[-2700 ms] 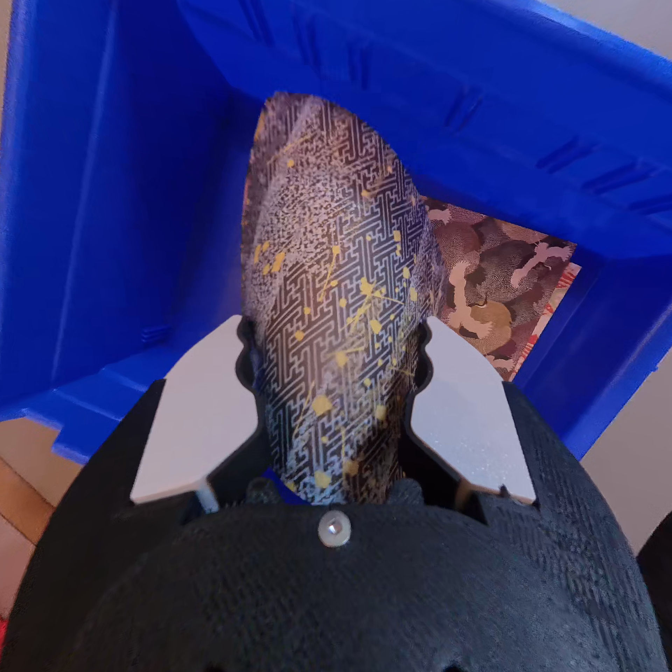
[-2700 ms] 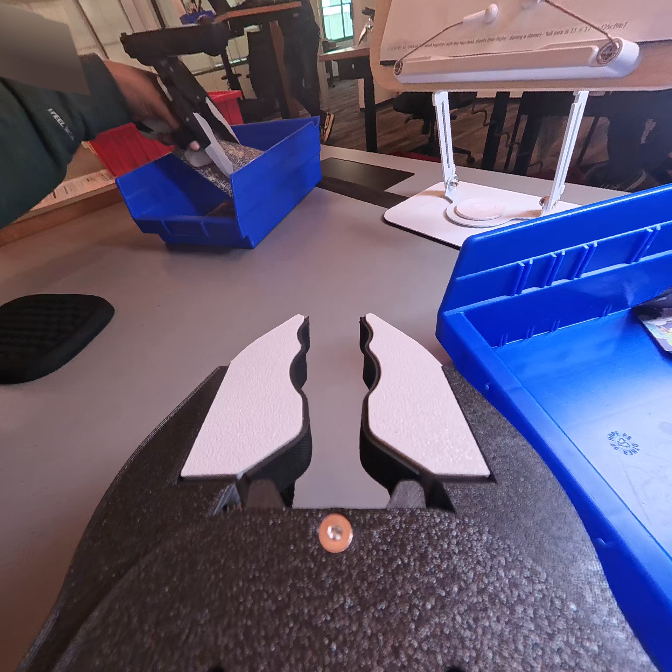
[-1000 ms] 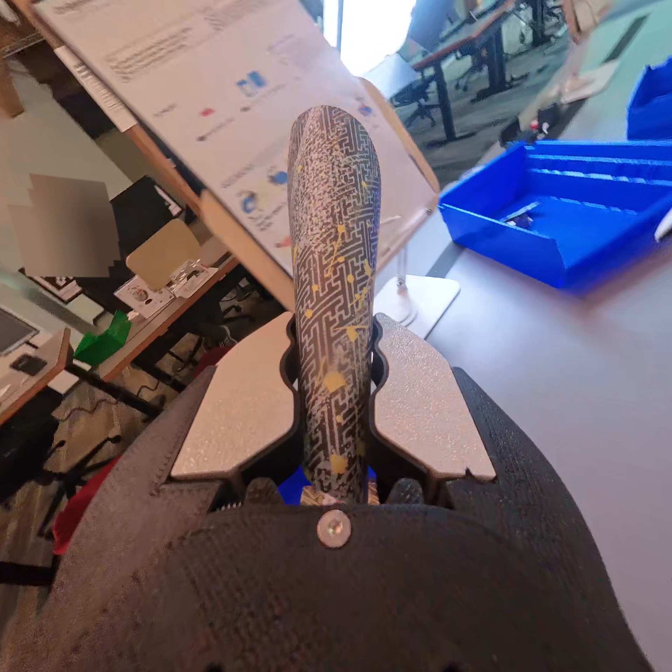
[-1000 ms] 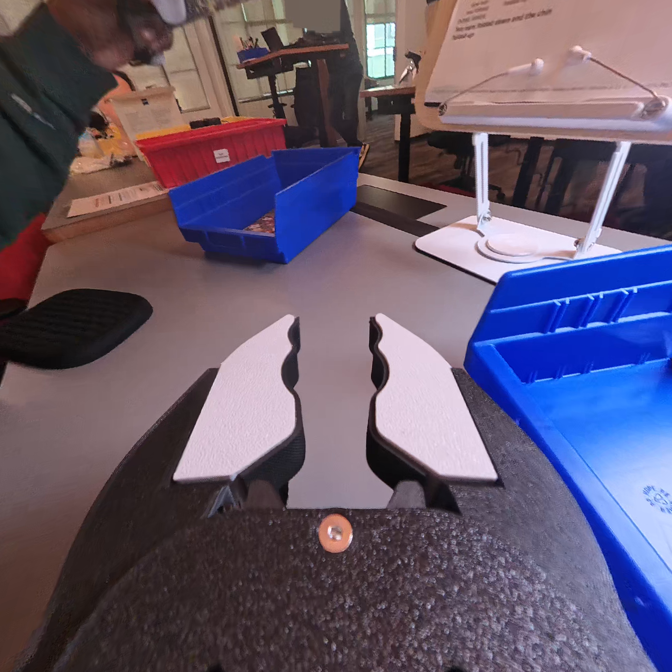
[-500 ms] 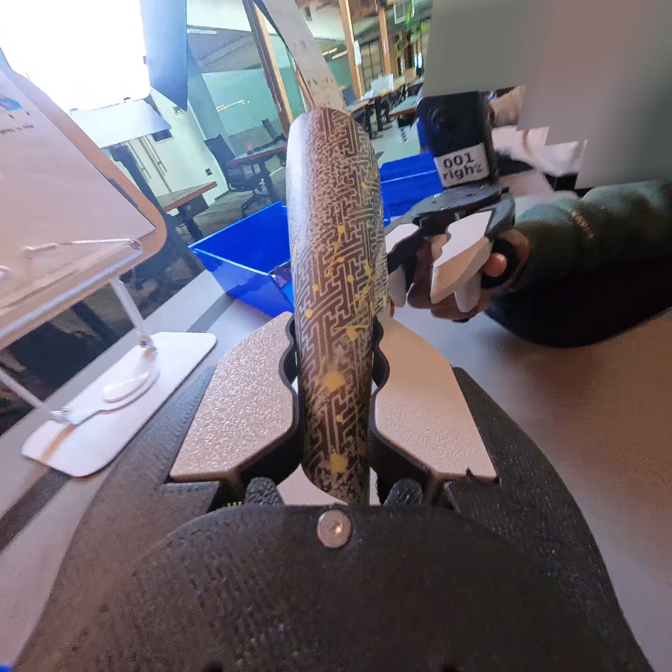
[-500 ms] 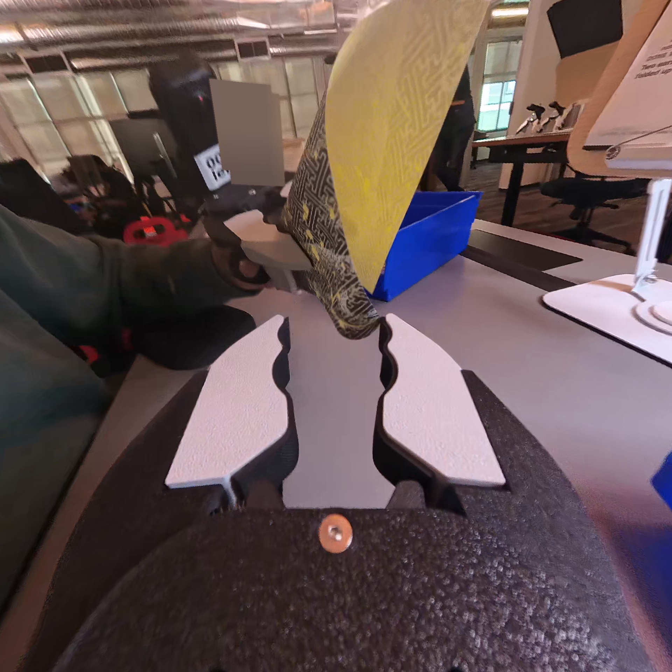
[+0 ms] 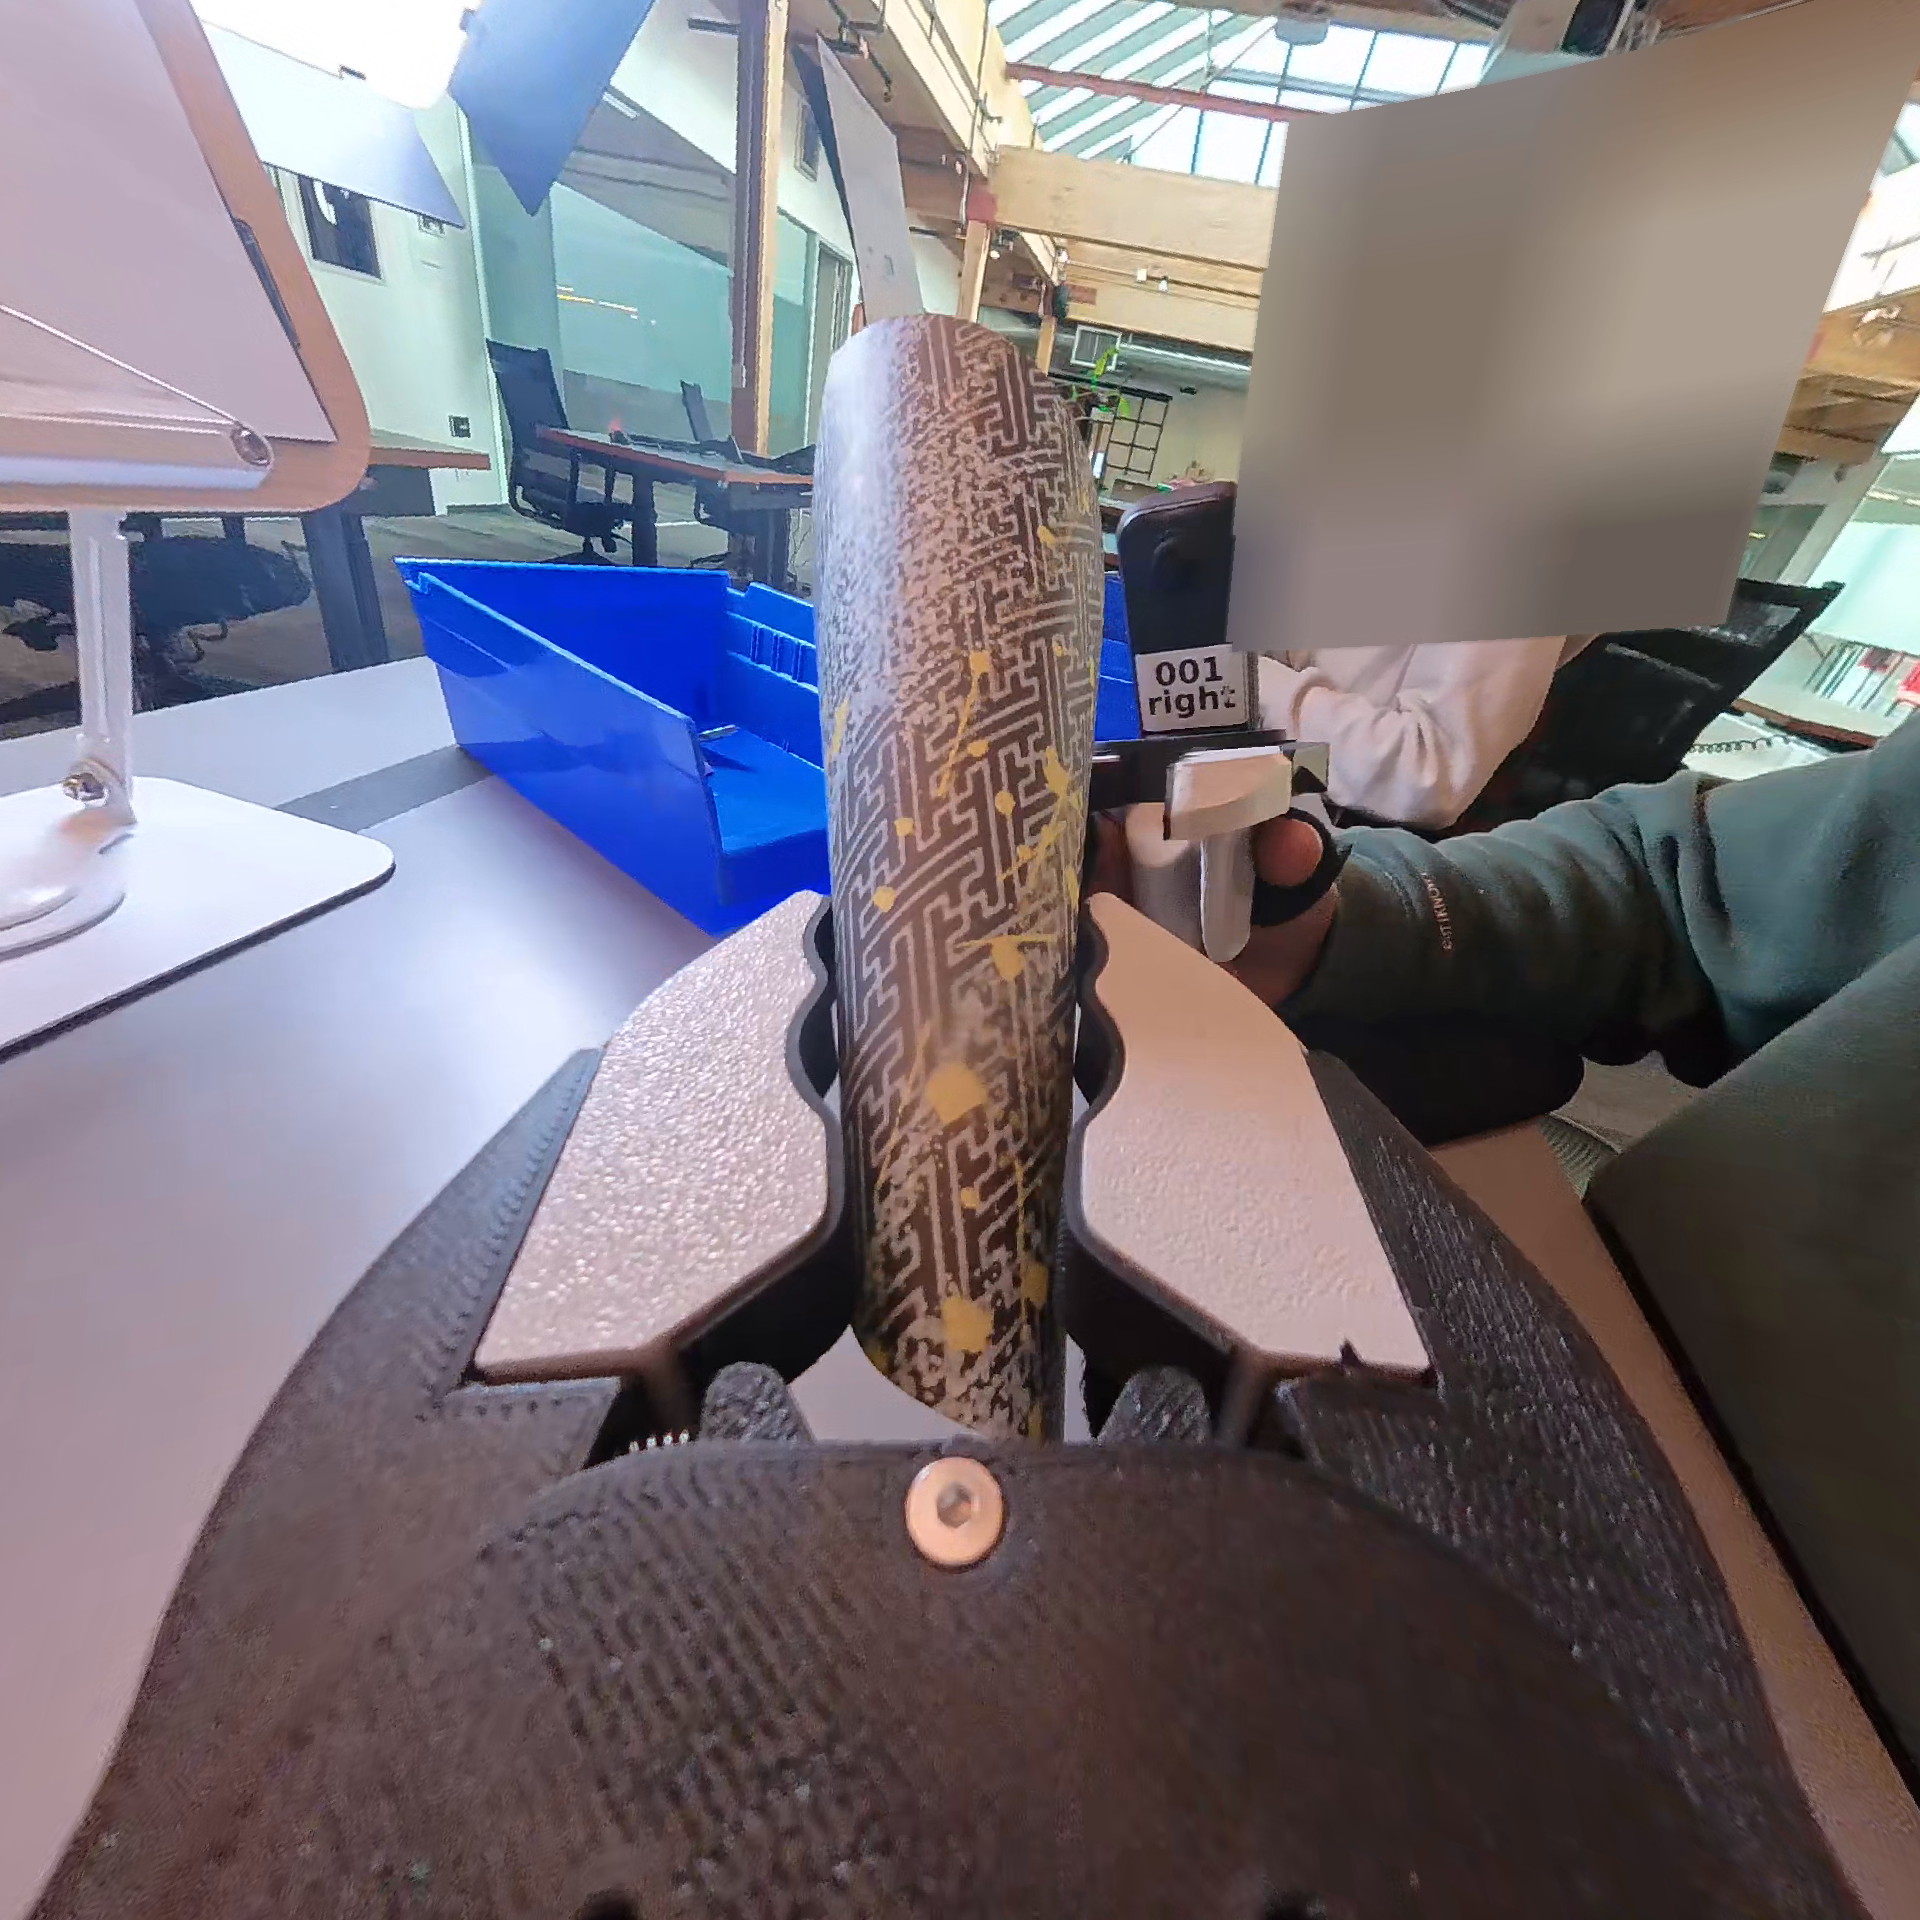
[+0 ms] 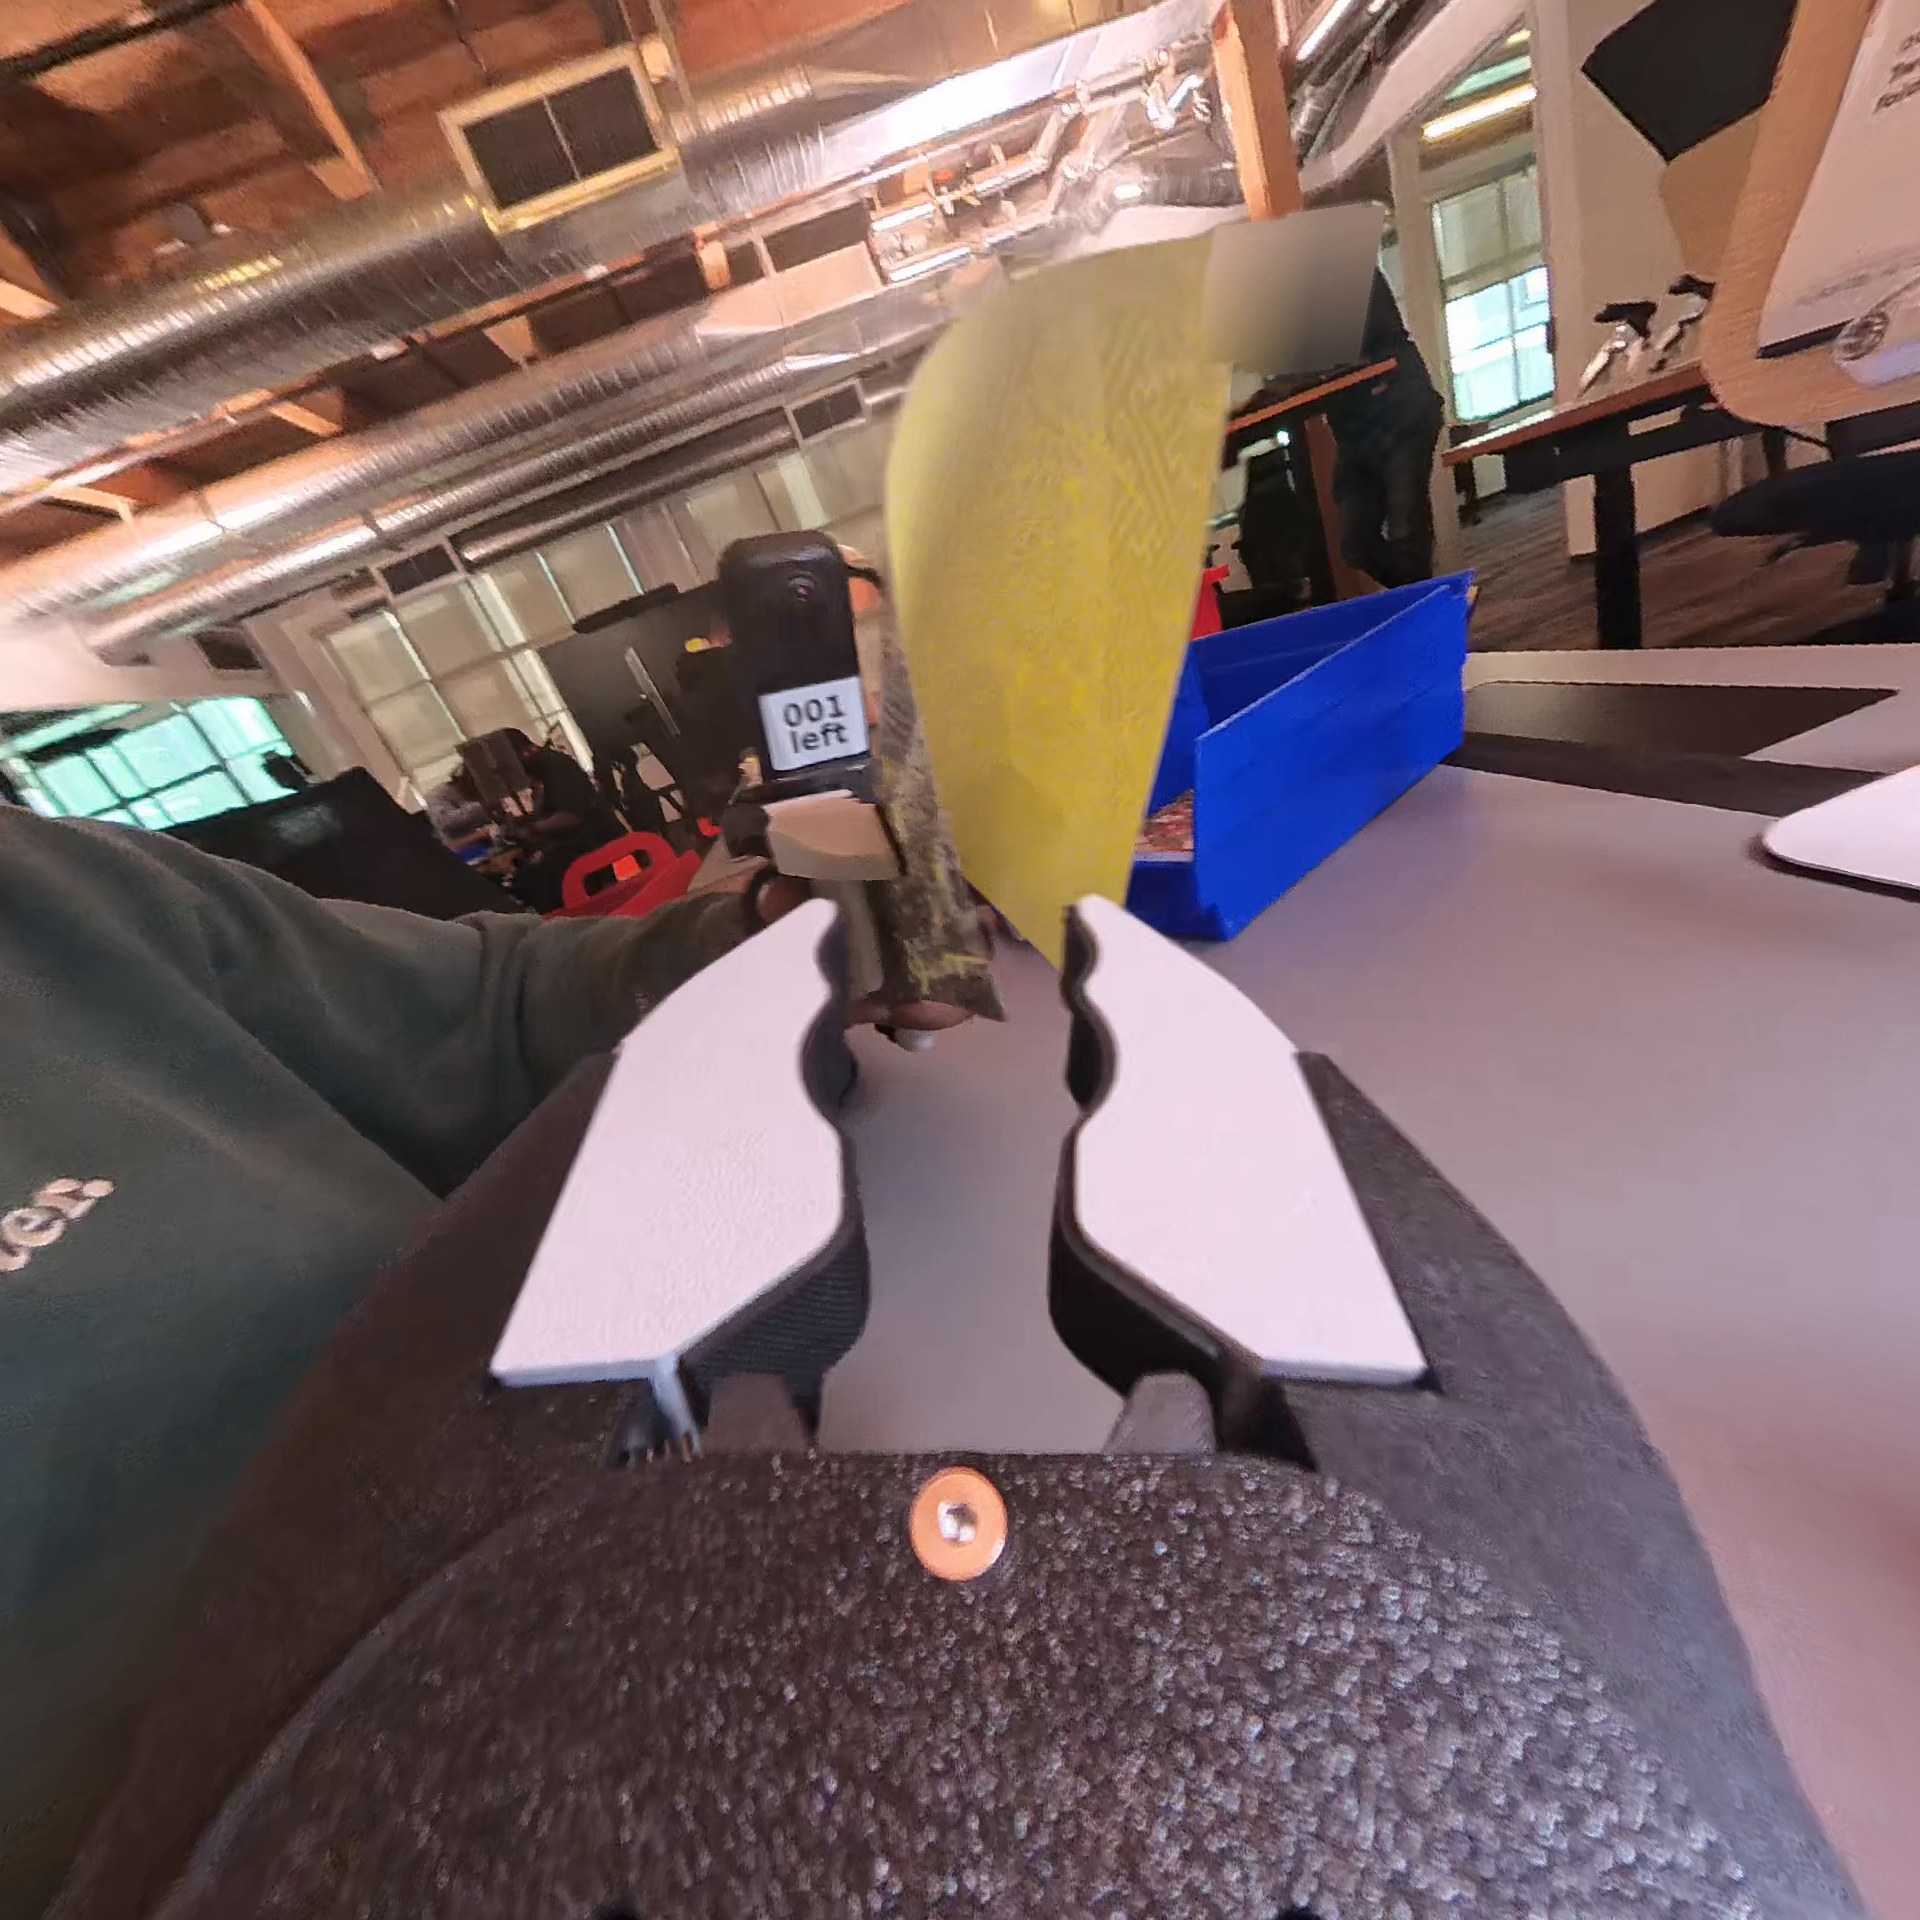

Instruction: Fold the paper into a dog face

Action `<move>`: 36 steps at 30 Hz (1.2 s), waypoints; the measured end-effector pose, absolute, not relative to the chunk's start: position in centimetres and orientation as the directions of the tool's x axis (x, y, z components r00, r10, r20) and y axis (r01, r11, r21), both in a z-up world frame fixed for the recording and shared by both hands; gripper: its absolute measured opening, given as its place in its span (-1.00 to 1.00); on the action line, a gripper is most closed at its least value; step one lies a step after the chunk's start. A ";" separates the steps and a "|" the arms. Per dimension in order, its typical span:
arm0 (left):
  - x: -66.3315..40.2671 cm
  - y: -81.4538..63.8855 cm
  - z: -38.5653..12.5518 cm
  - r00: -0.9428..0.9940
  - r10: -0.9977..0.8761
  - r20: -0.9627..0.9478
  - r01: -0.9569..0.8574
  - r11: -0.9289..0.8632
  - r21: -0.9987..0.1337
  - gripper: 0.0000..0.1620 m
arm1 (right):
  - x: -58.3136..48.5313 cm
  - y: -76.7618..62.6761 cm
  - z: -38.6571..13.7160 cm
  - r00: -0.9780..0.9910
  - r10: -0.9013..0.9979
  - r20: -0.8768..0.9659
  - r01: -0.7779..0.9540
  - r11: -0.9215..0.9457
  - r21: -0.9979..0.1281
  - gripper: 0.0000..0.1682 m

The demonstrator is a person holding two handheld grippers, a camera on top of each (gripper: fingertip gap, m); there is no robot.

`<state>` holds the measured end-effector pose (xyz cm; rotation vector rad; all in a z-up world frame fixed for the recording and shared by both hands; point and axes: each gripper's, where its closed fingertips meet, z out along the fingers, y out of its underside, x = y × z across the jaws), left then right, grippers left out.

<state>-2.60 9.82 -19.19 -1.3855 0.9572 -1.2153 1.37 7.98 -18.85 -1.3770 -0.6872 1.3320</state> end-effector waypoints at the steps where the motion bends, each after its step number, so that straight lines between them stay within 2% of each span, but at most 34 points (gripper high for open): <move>1: -2.6 9.9 -19.3 0.178 -0.967 0.185 0.058 -0.177 -0.983 -0.47 | 1.3 7.7 -18.7 0.203 0.920 -0.334 -0.258 -0.279 -0.925 -0.75; 3: -2.6 10.1 -19.6 0.188 -0.964 0.190 0.052 -0.183 -0.982 -0.42 | 1.8 7.9 -18.4 0.235 0.920 -0.312 -0.263 -0.249 -0.932 -1.00; 7: -3.5 12.1 -20.0 0.277 -0.948 0.158 0.025 -0.157 -0.987 -0.20 | 4.1 9.9 -17.8 0.400 0.893 -0.206 -0.171 -0.148 -0.974 -1.00; 10: -4.7 13.3 -19.4 0.331 -0.933 0.140 0.038 -0.135 -0.990 -0.18 | 6.9 11.9 -16.2 0.595 0.798 0.093 0.069 0.065 -0.996 -1.00; 12: -5.3 13.8 -19.0 0.358 -0.927 0.116 0.040 -0.109 -0.993 -0.20 | 8.5 12.7 -14.7 0.655 0.676 0.338 0.280 0.199 -0.939 -1.00; 14: -5.7 14.0 -18.7 0.381 -0.920 0.089 0.036 -0.082 -0.996 -0.26 | 8.9 13.0 -14.1 0.616 0.599 0.512 0.464 0.250 -0.850 -1.00; 16: -6.2 14.4 -18.5 0.414 -0.908 0.060 0.023 -0.056 -0.998 -0.35 | 8.2 13.0 -15.7 0.497 0.606 0.621 0.635 0.233 -0.736 -1.00; 18: -6.6 14.6 -18.5 0.436 -0.899 0.037 0.008 -0.038 -0.999 -0.45 | 7.4 12.4 -19.7 0.324 0.672 0.666 0.801 0.179 -0.571 -1.00; 20: -7.1 15.0 -18.8 0.468 -0.883 0.021 -0.027 -0.038 -0.999 -0.54 | 6.3 10.2 -24.6 0.156 0.787 0.597 0.888 0.153 -0.434 -1.00; 23: -6.6 14.8 -21.5 0.440 -0.898 0.025 -0.174 -0.113 -0.978 -0.63 | 5.0 5.6 -29.6 0.002 0.929 0.371 0.930 0.135 -0.343 -1.00; 26: -5.0 12.2 -26.6 0.306 -0.950 0.059 -0.416 -0.190 -0.889 -0.70 | 3.1 2.2 -30.7 -0.039 0.983 0.177 0.916 0.106 -0.386 -1.00; 29: -5.2 10.0 -32.0 0.193 -0.981 -0.026 -0.687 -0.116 -0.718 -0.84 | 1.6 0.3 -30.8 -0.041 0.999 0.028 0.896 0.049 -0.441 -1.00; 30: -5.4 9.7 -32.8 0.169 -0.984 -0.052 -0.728 -0.089 -0.680 -0.90 | 1.3 0.0 -30.9 -0.034 0.999 -0.005 0.894 0.029 -0.448 -1.00; 31: -5.2 9.5 -32.3 0.171 -0.983 -0.059 -0.710 -0.081 -0.700 -0.99 | 1.1 -0.1 -31.0 -0.023 0.999 -0.030 0.894 0.007 -0.449 -1.00; 36: -6.5 9.2 -31.9 0.157 -0.981 -0.114 -0.774 -0.051 -0.632 -0.93 | 1.2 0.5 -31.7 0.072 0.995 -0.074 0.887 -0.098 -0.451 -1.00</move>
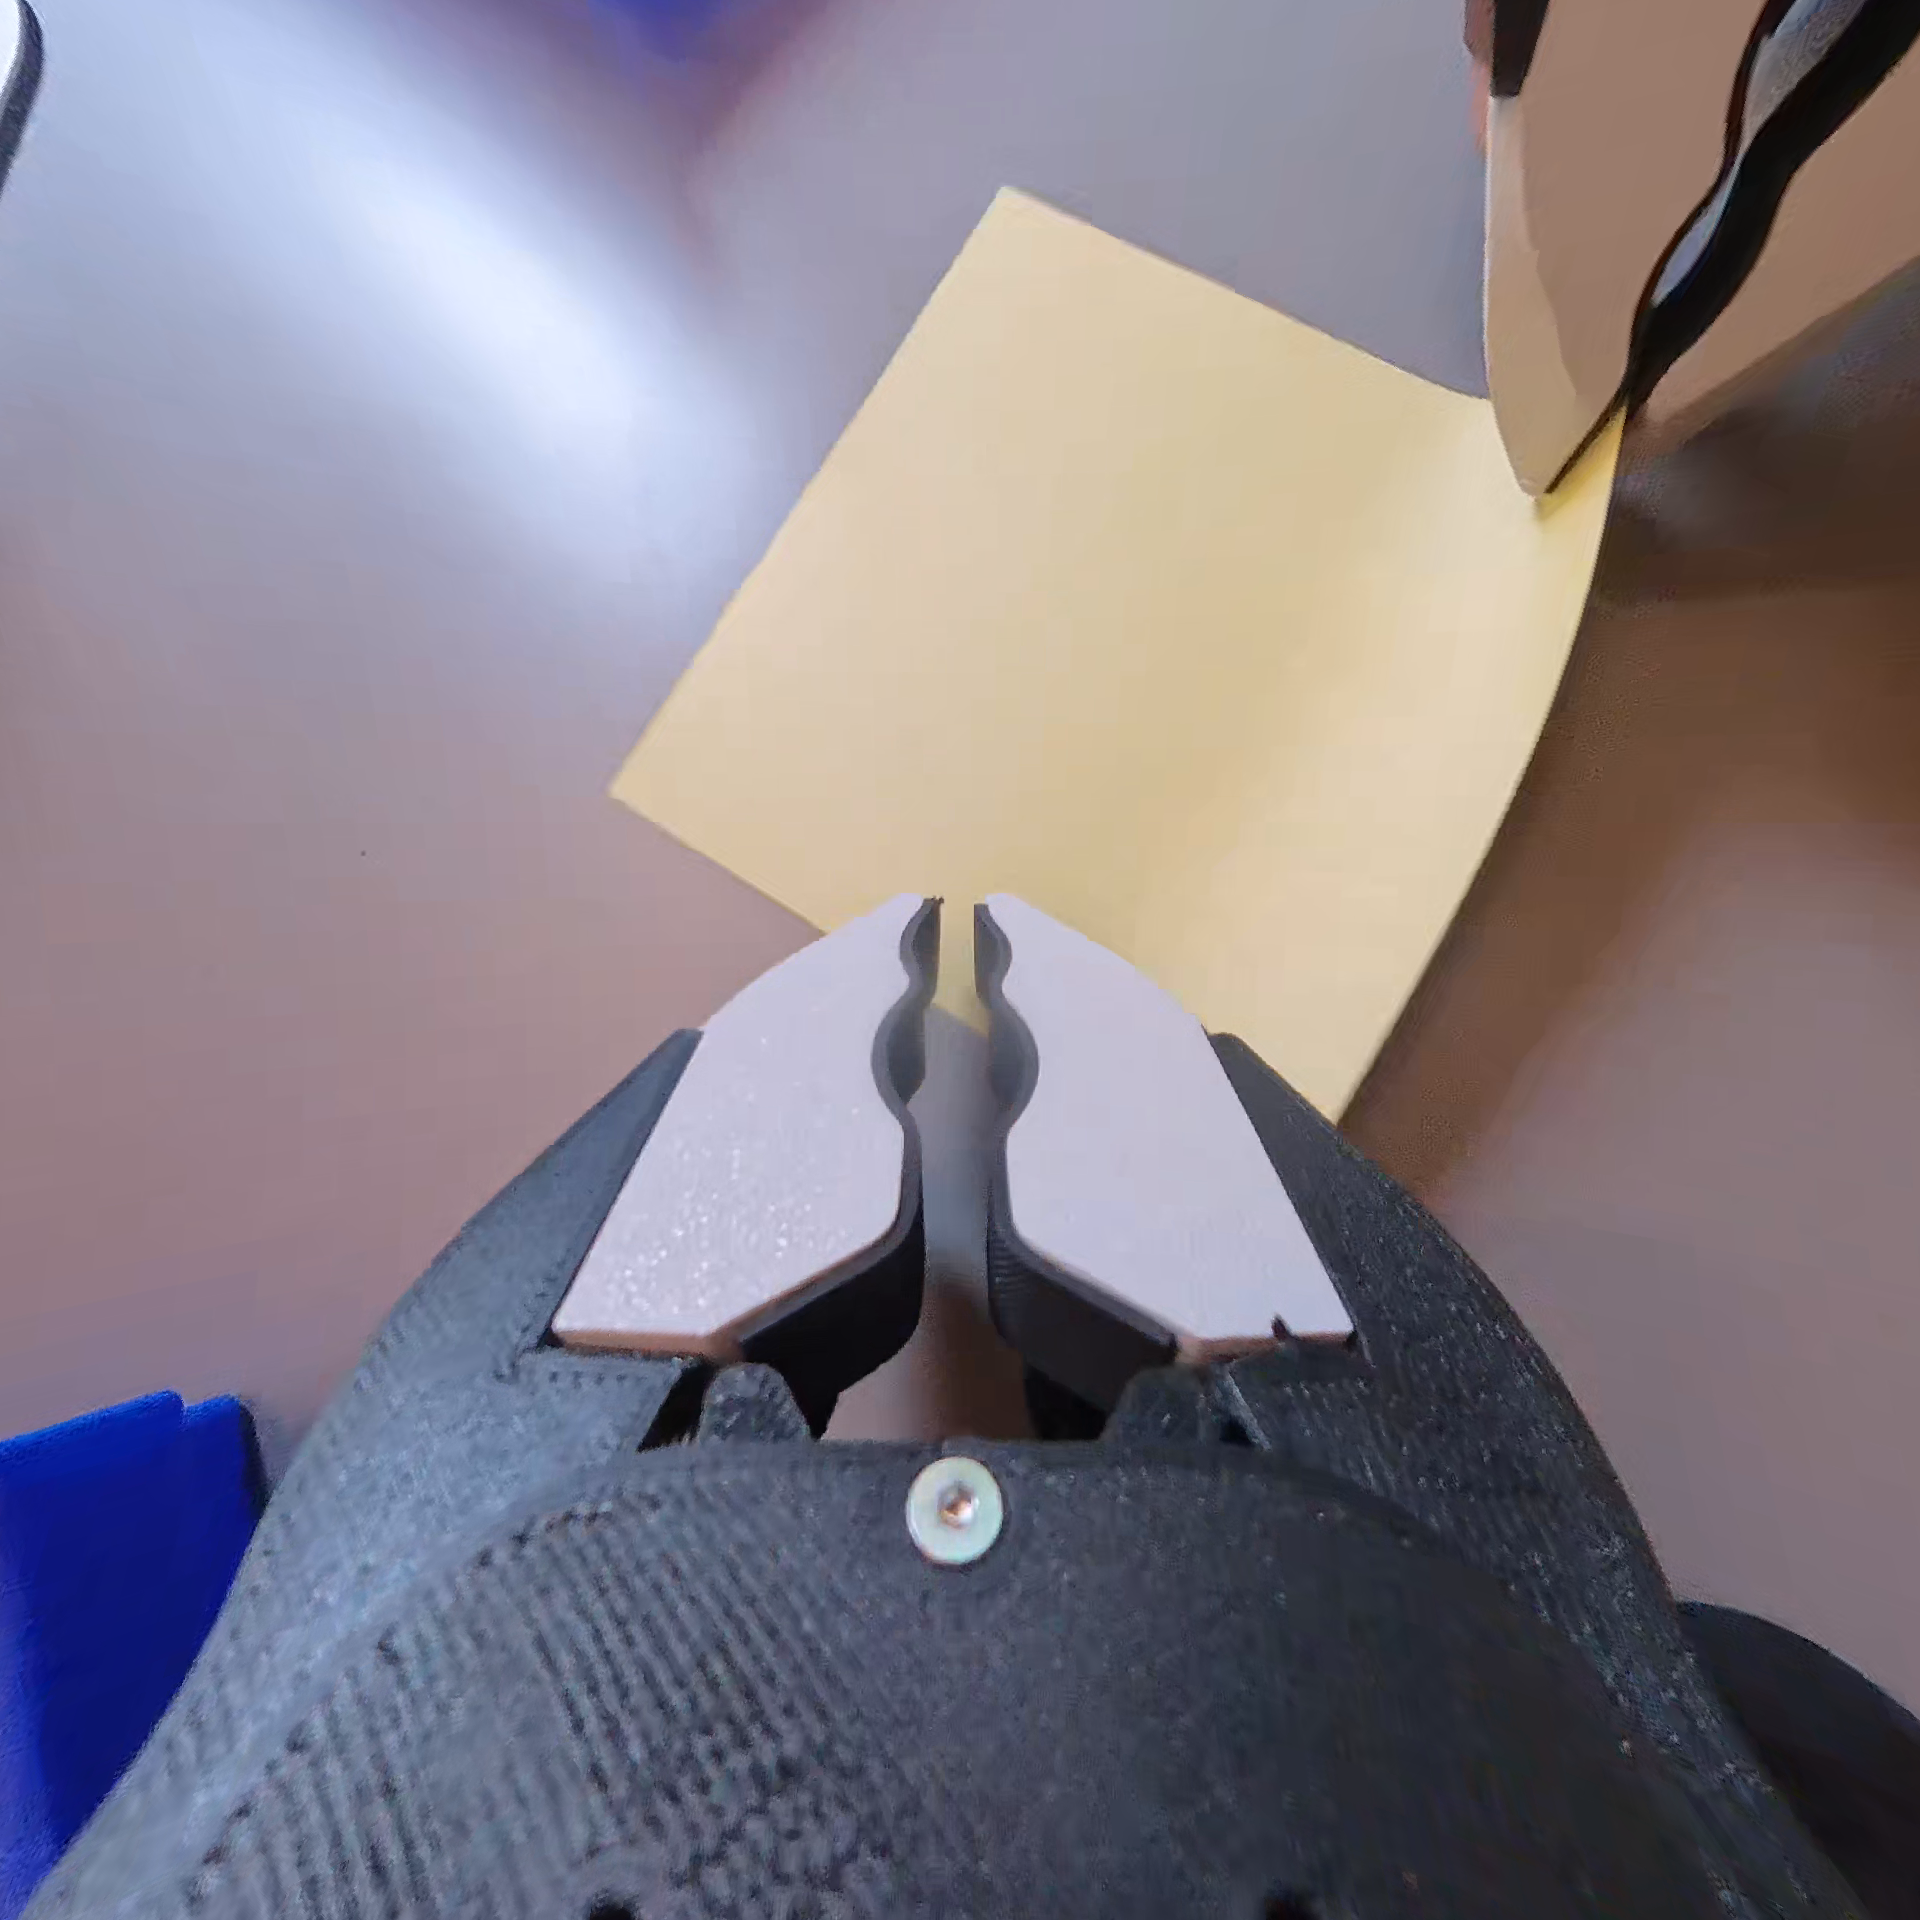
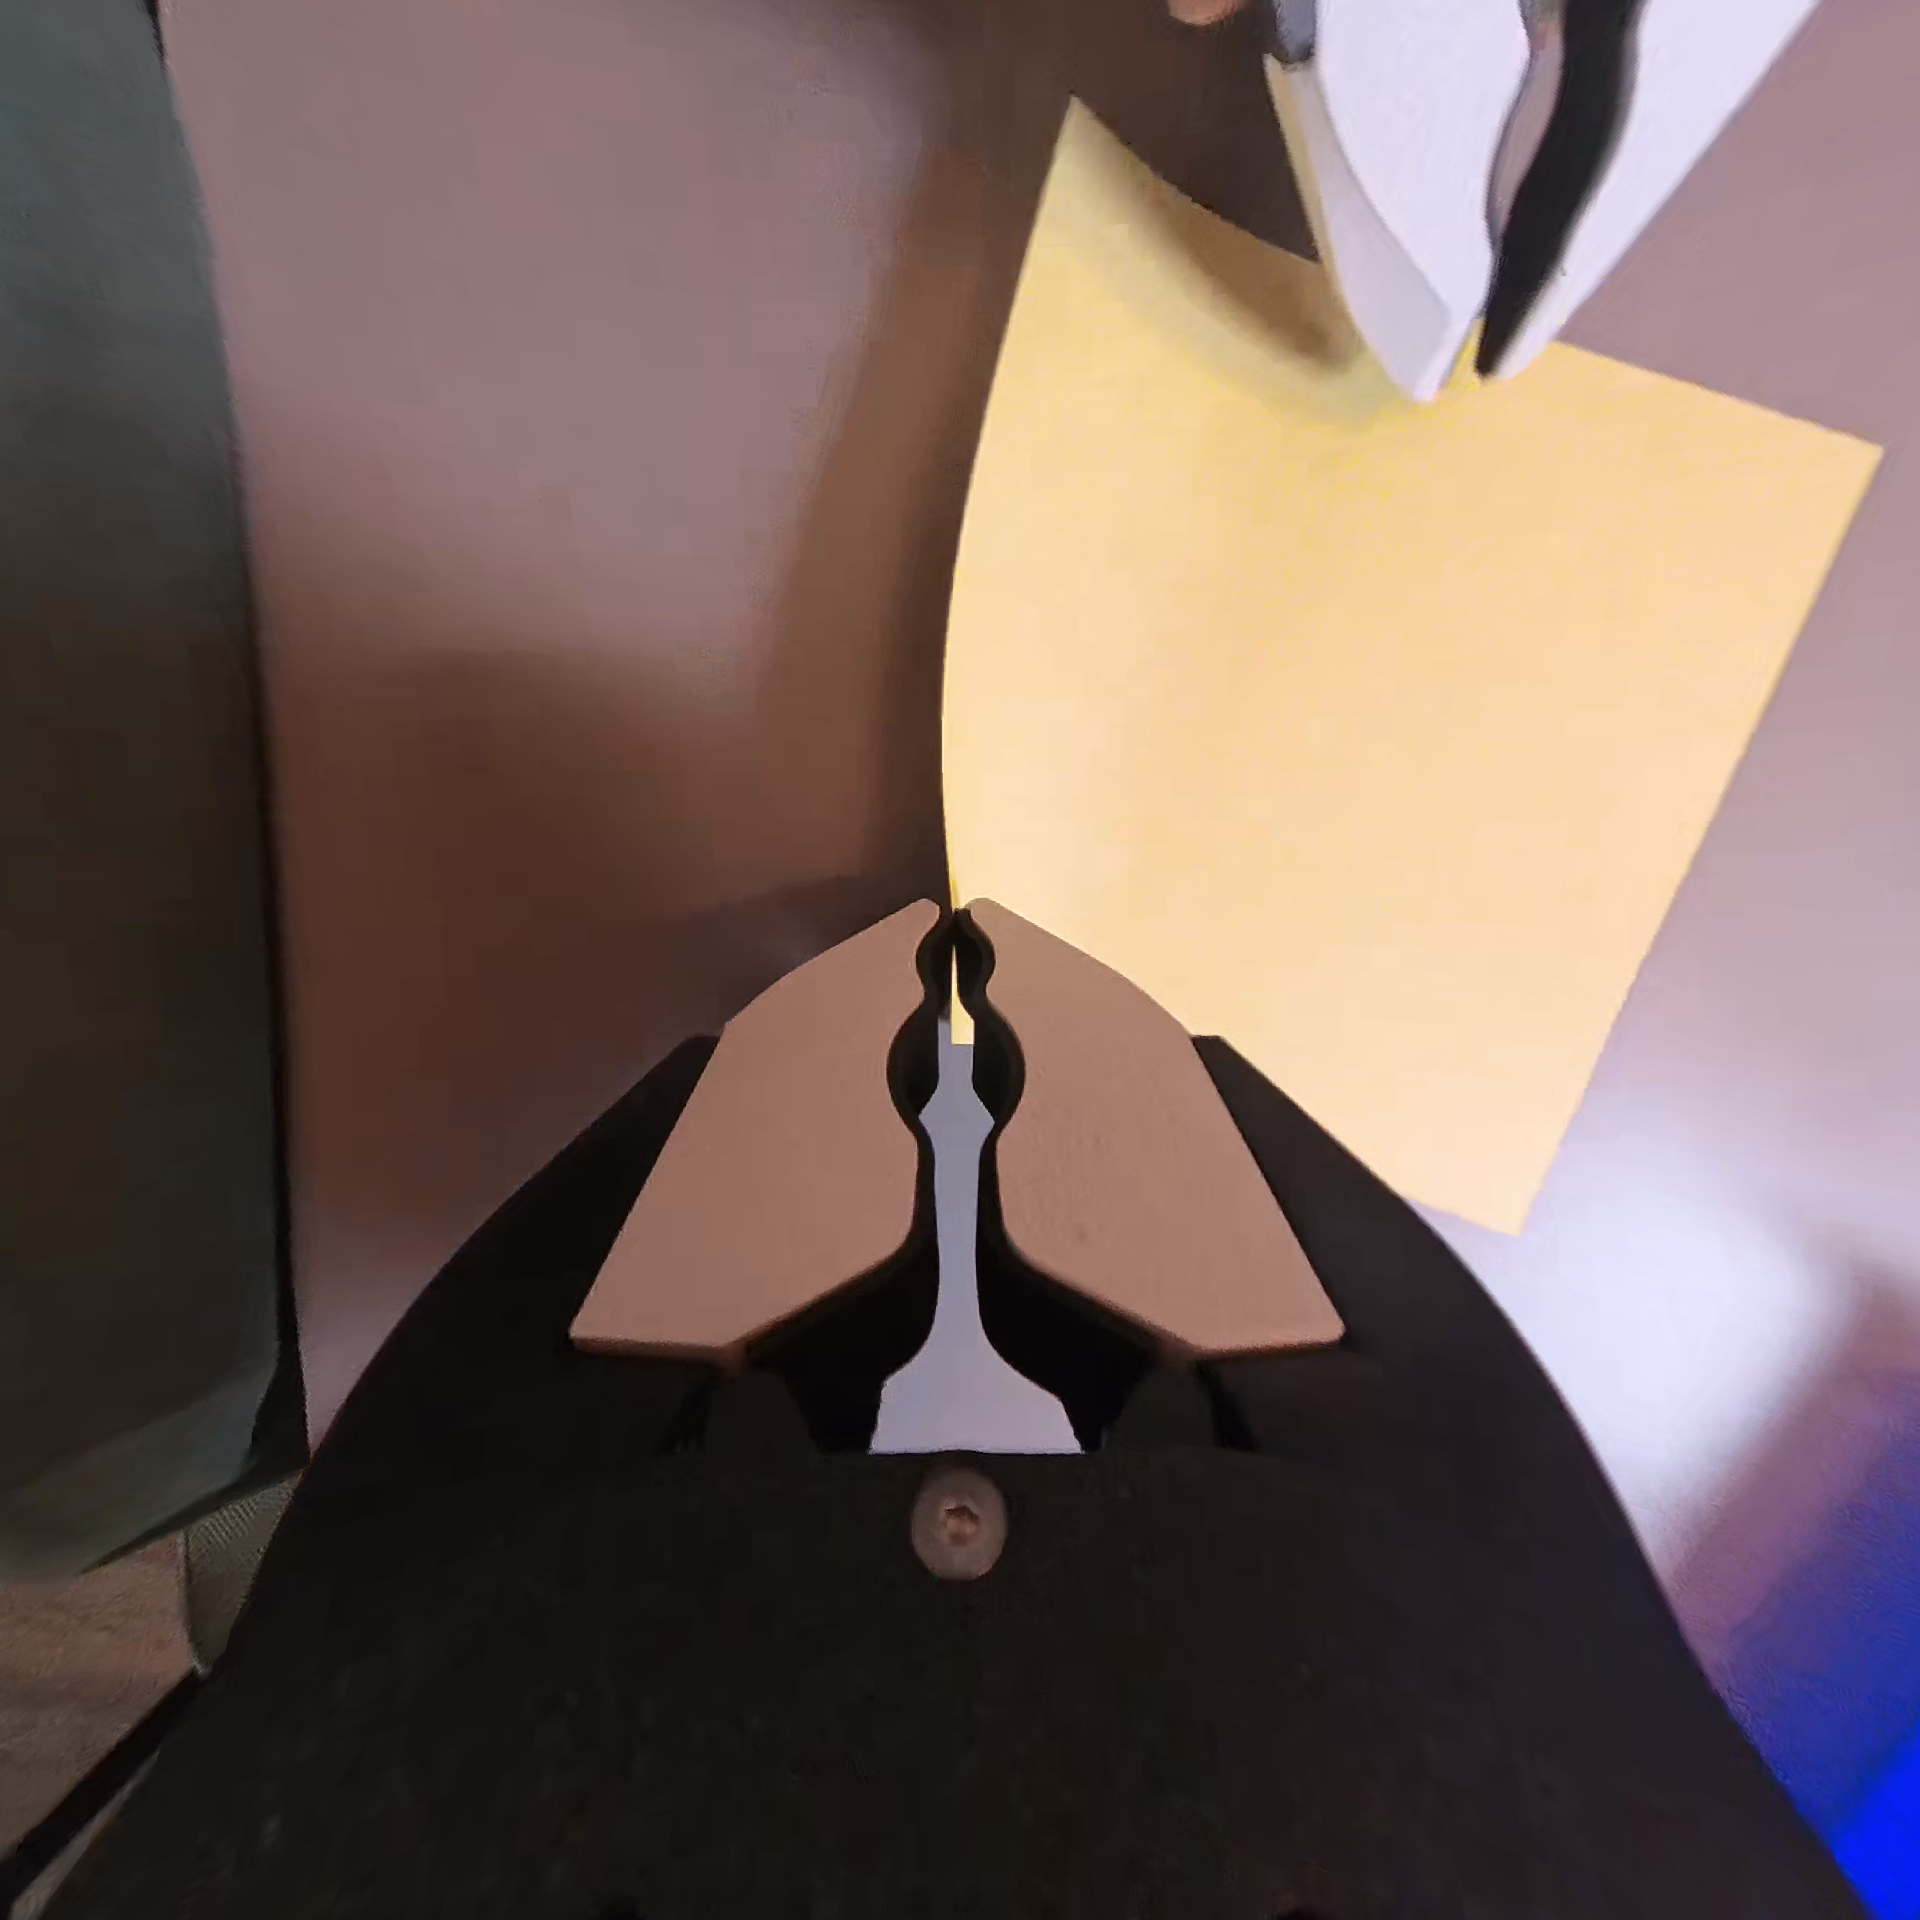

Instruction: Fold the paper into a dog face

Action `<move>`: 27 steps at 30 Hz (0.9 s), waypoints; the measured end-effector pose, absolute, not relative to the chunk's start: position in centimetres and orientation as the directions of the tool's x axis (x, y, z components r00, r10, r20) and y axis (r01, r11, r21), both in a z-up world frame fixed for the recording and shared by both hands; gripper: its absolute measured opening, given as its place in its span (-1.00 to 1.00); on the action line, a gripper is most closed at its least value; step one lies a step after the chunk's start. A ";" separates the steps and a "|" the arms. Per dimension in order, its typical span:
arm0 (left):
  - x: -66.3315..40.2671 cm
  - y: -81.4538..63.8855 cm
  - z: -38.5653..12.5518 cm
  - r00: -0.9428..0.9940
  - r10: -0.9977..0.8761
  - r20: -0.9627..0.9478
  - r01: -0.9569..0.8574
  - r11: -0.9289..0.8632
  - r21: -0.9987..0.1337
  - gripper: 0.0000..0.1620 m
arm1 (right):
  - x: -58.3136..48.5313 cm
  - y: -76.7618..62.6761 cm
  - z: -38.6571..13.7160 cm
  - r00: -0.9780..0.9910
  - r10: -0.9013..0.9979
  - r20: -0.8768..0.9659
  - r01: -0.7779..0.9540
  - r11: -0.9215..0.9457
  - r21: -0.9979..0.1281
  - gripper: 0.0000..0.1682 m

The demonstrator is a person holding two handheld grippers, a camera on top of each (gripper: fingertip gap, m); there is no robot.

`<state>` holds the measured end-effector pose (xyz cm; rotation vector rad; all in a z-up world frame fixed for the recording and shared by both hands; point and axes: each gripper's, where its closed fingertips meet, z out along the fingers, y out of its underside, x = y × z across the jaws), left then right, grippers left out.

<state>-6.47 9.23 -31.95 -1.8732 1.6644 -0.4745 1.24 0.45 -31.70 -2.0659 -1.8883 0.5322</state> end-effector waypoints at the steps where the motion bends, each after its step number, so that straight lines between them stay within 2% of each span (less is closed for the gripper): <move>1: -6.6 9.1 -32.0 0.154 -0.982 -0.112 -0.779 -0.051 -0.624 -0.92 | 1.3 0.4 -31.7 0.089 0.992 -0.088 0.879 -0.120 -0.461 -1.00; 3: -6.6 9.0 -32.6 0.143 -0.982 -0.120 -0.795 -0.042 -0.605 -0.89 | 1.0 -0.1 -31.5 0.093 0.988 -0.125 0.859 -0.143 -0.491 -1.00; 6: -5.9 8.6 -32.8 0.127 -0.987 -0.095 -0.780 -0.041 -0.624 -0.96 | 0.3 -0.9 -31.1 0.076 0.985 -0.152 0.832 -0.147 -0.534 -1.00; 10: -5.4 8.2 -32.9 0.092 -0.990 -0.111 -0.774 -0.001 -0.633 -1.00 | -1.0 -2.1 -29.7 0.004 0.989 -0.148 0.775 -0.096 -0.624 -1.00; 14: -5.1 6.9 -32.9 0.015 -0.996 -0.089 -0.770 0.046 -0.636 -1.00 | -1.3 -2.5 -28.8 -0.054 0.991 -0.121 0.746 -0.040 -0.664 -0.98; 27: -4.0 4.7 -32.8 -0.105 -0.989 -0.103 -0.746 0.147 -0.649 -1.00 | -1.9 2.0 -29.5 -0.104 0.991 -0.087 0.775 0.026 -0.631 -1.00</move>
